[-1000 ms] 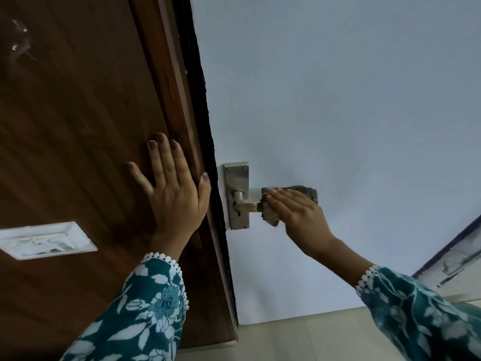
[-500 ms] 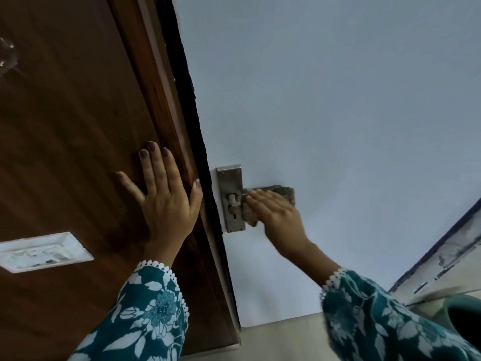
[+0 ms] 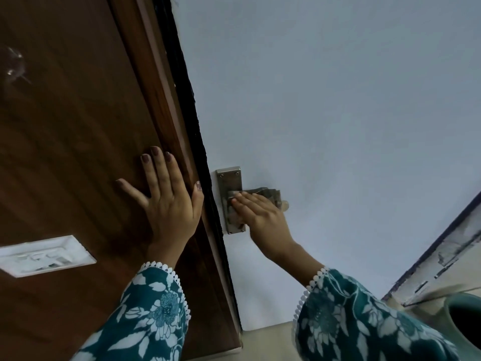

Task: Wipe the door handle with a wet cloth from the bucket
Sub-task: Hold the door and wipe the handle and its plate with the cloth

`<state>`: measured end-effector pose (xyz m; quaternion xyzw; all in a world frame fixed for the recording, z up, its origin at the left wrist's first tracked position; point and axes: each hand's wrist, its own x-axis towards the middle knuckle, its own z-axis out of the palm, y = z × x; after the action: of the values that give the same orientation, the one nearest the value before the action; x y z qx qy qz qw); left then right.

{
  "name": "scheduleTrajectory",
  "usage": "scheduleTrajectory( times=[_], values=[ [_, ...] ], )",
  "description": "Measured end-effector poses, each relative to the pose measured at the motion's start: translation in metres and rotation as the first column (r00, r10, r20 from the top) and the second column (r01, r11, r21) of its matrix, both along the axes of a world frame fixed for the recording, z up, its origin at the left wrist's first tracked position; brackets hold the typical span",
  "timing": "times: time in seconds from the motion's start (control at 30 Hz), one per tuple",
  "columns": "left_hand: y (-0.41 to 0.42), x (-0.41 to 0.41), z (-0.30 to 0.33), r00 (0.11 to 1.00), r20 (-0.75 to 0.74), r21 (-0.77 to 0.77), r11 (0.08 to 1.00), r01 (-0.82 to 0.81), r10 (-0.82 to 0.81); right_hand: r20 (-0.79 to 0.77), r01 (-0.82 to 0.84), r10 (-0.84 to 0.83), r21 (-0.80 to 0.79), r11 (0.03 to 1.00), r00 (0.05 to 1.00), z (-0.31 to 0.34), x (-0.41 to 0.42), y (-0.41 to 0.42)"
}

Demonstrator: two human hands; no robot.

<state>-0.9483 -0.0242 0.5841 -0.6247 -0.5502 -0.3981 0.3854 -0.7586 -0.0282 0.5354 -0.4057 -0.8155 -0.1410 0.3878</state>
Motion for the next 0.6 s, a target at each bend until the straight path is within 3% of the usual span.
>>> scheduleTrajectory(
  times=[0.23,0.5,0.6],
  values=[
    [0.006,0.002,-0.003,1.0,0.011,0.056,0.998,-0.009,0.008,-0.096,0.161,-0.167,-0.067,0.985,0.981,-0.016,0.082,0.0],
    [0.005,0.001,-0.004,1.0,-0.015,0.06,0.998,0.002,-0.001,-0.082,0.049,-0.049,-0.003,0.999,0.995,-0.007,-0.003,-0.003],
    [0.004,0.002,-0.004,1.0,-0.003,0.066,0.998,0.023,-0.023,-0.081,0.062,-0.062,-0.006,0.998,0.995,-0.008,0.002,-0.003]
  ],
)
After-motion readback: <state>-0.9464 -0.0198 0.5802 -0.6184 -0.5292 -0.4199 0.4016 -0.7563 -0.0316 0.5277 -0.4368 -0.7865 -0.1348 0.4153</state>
